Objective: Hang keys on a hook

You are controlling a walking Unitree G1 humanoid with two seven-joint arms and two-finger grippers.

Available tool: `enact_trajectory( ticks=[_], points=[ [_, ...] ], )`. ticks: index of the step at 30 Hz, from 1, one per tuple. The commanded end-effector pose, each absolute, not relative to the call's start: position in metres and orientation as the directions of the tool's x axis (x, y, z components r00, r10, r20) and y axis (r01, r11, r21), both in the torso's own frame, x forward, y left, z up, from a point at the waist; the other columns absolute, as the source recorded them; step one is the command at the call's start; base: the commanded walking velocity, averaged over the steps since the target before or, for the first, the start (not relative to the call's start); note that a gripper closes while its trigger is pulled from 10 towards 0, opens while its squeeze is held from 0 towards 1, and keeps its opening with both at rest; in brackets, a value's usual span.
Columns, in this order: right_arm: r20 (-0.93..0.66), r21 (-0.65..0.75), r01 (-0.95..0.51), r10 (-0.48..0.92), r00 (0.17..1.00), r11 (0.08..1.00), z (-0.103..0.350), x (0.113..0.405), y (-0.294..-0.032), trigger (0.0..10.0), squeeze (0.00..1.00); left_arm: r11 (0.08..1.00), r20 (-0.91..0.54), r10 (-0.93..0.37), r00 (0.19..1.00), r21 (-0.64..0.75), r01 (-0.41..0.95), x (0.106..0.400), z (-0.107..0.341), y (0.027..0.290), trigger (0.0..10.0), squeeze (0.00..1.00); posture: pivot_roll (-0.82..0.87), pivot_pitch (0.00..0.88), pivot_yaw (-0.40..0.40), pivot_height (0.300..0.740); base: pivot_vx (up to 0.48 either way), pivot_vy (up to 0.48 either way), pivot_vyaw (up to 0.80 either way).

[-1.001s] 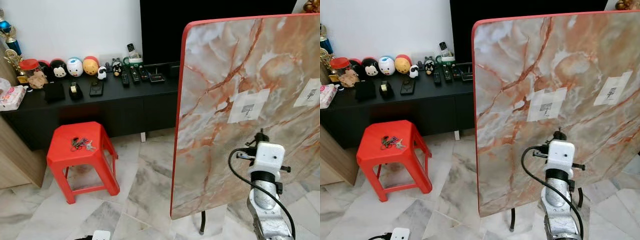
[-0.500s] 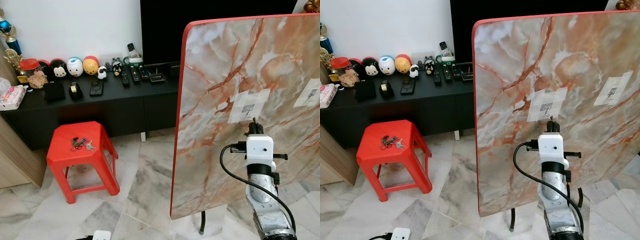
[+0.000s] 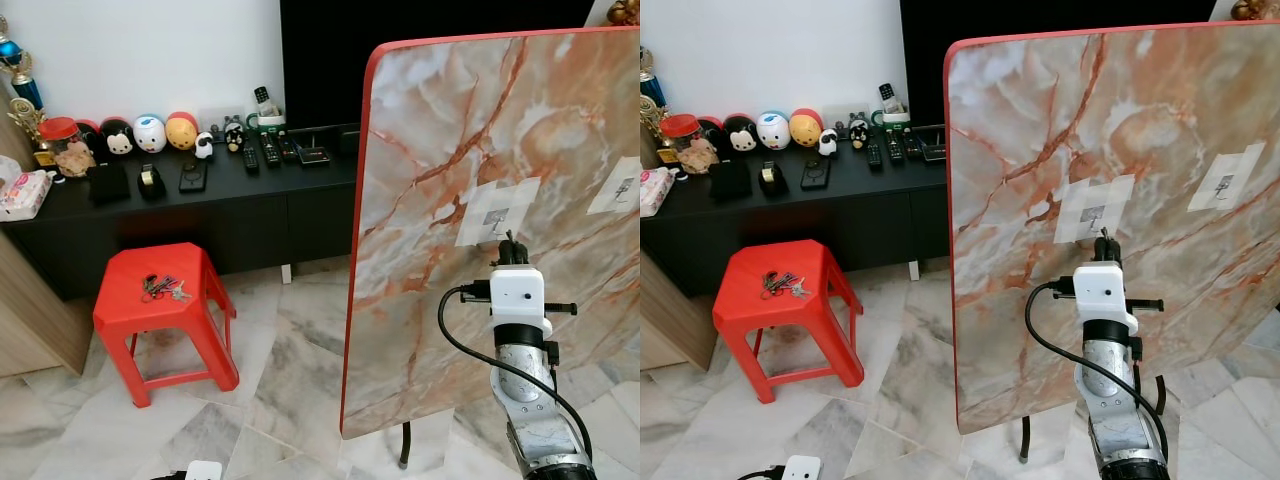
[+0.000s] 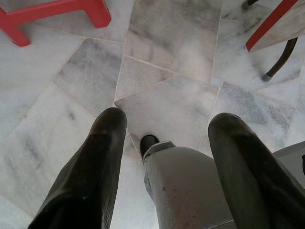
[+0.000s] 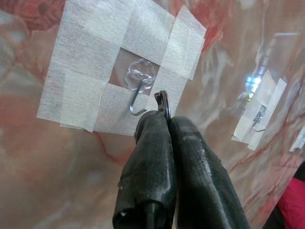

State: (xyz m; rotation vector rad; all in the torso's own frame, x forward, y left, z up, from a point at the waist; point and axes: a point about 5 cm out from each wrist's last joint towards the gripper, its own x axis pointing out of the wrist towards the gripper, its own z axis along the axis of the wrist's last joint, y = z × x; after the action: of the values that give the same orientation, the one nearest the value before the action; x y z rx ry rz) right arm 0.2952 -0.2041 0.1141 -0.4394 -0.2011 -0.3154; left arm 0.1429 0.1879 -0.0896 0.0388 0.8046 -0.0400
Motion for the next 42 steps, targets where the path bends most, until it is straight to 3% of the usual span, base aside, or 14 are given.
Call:
enact_trajectory(
  ticks=[1, 37, 38, 42],
  points=[
    [0.27, -0.372, 0.356, -0.267, 0.925, 0.857, 0.121, 0.299, -0.206, 10.0, 0.0, 0.998, -0.73, -0.027, 0.683, 0.016, 0.057, 0.14, -0.091, 0.187, 10.0, 0.0, -0.02, 0.0, -0.044, 0.74, 0.0, 0.0, 0.0],
    [0.167, -0.388, 0.251, -0.2, 0.966, 0.887, 0.108, 0.306, -0.201, 10.0, 0.0, 0.998, -0.728, -0.022, 0.685, 0.023, 0.057, 0.14, -0.091, 0.187, 10.0, 0.0, -0.02, 0.0, -0.044, 0.74, 0.0, 0.0, 0.0],
    [0.173, -0.386, 0.253, -0.2, 0.964, 0.887, 0.109, 0.306, -0.201, 10.0, 1.0, 0.998, -0.728, -0.022, 0.685, 0.023, 0.056, 0.14, -0.091, 0.187, 10.0, 0.0, -0.02, 0.0, -0.044, 0.74, 0.0, 0.0, 0.0],
    [0.188, -0.373, 0.253, -0.195, 0.963, 0.892, 0.111, 0.305, -0.2, 10.0, 1.0, 0.998, -0.729, -0.021, 0.684, 0.023, 0.056, 0.139, -0.091, 0.187, 10.0, 0.0, -0.02, 0.0, -0.044, 0.74, 0.0, 0.0, 0.0]
  ],
)
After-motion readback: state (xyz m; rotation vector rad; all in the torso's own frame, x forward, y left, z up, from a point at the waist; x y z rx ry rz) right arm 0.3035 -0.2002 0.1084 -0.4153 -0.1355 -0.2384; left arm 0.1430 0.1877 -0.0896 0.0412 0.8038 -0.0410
